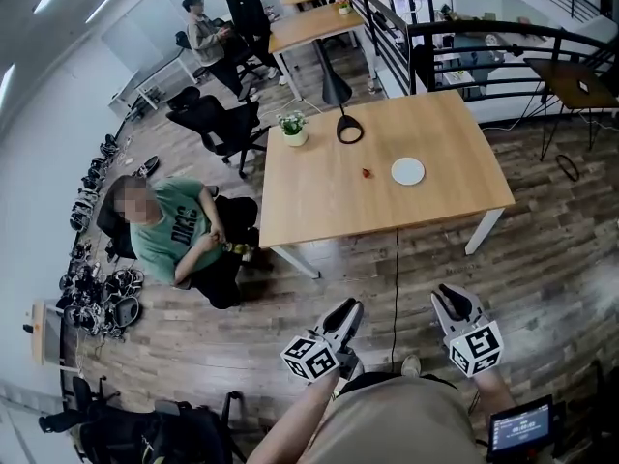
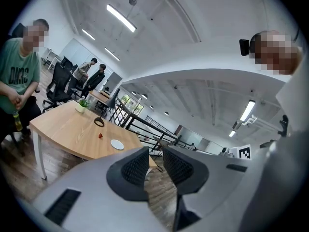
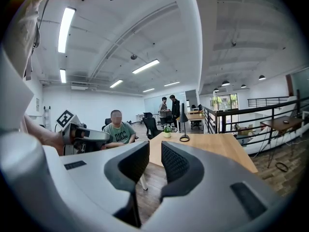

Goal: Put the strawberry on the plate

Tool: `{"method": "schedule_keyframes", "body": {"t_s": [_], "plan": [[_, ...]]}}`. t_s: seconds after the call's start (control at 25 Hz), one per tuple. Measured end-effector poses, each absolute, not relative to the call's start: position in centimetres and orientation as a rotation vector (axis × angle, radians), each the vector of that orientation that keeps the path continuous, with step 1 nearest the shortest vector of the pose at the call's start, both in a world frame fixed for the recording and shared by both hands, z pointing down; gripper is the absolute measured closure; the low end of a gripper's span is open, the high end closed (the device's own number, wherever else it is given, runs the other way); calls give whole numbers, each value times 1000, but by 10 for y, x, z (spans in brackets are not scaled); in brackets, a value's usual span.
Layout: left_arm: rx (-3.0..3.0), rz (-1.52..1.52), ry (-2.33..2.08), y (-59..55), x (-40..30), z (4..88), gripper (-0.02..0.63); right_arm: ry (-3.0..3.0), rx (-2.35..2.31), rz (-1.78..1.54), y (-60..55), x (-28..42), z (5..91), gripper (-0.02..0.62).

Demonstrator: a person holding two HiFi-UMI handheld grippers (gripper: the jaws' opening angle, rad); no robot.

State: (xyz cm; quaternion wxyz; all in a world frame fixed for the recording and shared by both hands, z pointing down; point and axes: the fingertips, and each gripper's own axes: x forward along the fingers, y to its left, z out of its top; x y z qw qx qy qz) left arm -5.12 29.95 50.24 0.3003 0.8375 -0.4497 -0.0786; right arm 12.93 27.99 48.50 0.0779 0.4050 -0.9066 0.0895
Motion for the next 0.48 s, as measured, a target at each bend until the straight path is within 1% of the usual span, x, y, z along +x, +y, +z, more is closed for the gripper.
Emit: {"method": "schedule_keyframes", "body": {"t_s": [0.48], "plan": [[2188,-229,-1274,305,-15,502,531,-2750,1134,282,275,164,495,537]]}}
